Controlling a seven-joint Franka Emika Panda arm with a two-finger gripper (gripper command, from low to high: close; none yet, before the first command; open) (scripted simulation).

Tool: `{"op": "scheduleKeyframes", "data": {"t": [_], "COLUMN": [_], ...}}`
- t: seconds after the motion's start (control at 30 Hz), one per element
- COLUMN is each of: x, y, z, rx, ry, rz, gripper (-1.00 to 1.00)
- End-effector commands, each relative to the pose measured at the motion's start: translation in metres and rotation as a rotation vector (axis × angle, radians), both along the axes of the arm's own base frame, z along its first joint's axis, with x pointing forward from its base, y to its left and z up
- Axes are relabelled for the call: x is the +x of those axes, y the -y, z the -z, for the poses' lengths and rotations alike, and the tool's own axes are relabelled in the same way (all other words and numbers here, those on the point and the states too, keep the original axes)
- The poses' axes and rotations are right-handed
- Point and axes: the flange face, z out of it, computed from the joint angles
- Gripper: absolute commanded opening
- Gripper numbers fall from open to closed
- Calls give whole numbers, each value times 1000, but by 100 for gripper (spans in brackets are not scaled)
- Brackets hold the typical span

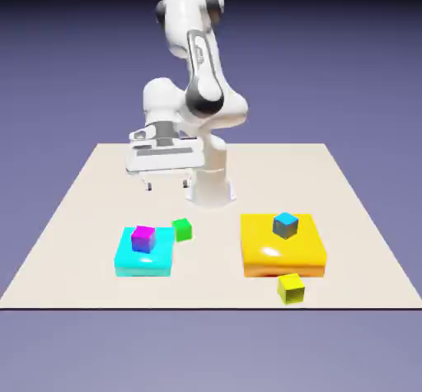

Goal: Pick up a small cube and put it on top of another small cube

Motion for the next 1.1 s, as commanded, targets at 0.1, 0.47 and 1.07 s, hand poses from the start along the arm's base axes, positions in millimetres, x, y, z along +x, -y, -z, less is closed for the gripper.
{"op": "scheduleKeyframes", "data": {"t": [0.1,0.47,1.07], "x": [-14,-58,-142], "y": [9,21,1], "z": [21,76,146], "rx": [-9,-37,-70], "ry": [-18,-84,-235], "rz": [-16,-66,-181], "gripper": [0,0,0]}}
